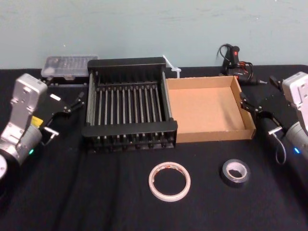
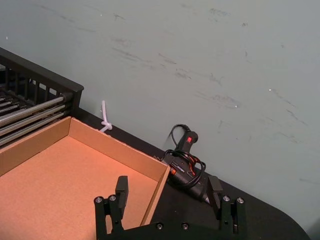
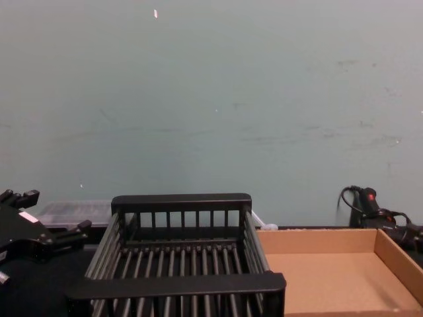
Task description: Pick up the white tape and place it into the black box , Pick up the silver tape and place it into the brown box.
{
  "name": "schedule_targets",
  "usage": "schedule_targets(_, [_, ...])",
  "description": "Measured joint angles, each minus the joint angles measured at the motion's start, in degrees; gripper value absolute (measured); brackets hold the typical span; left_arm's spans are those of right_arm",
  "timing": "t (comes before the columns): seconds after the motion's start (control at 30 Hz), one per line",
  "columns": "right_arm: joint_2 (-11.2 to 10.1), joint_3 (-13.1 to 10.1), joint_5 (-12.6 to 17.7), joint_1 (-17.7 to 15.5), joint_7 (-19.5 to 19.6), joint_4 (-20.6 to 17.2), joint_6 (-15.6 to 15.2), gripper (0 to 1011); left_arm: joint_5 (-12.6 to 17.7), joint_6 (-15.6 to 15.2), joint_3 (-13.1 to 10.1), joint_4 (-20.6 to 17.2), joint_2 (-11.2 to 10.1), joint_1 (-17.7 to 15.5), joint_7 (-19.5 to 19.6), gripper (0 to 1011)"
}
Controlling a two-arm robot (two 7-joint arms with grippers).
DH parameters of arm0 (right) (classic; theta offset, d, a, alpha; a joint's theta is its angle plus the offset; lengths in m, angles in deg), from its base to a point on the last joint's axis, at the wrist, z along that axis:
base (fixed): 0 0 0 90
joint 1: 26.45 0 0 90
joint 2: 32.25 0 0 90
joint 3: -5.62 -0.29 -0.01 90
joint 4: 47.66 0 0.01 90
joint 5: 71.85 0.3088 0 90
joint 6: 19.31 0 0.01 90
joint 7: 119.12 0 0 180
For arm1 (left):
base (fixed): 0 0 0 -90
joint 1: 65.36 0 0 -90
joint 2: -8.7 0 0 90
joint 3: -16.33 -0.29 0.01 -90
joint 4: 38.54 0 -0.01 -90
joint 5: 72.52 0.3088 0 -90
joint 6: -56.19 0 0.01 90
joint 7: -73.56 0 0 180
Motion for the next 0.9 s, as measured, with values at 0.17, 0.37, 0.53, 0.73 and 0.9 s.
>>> schedule_targets(0.17, [0.0, 0.0, 0.0, 0.0, 0.0, 0.0, 0.0, 1002, 0.0, 0.0, 0.0, 0.0, 0.0, 0.0, 0.0, 1001])
schedule_targets(0.37, [-0.06, -0.35, -0.33, -0.38, -0.16, -0.55, -0.01, 1002, 0.0, 0.0, 0.0, 0.0, 0.0, 0.0, 0.0, 1001])
schedule_targets(0.53, [-0.94, -1.63, -0.38, -2.07, -1.12, -3.39, -1.39, 1002, 0.0, 0.0, 0.0, 0.0, 0.0, 0.0, 0.0, 1001])
schedule_targets(0.73, [-2.16, -4.02, 1.84, -4.68, -2.0, -7.91, -4.48, 1002, 0.0, 0.0, 0.0, 0.0, 0.0, 0.0, 0.0, 1001])
schedule_targets(0.9, [-4.06, -6.75, 4.88, -7.85, -3.37, -13.17, -9.39, 1002, 0.0, 0.0, 0.0, 0.0, 0.0, 0.0, 0.0, 1001])
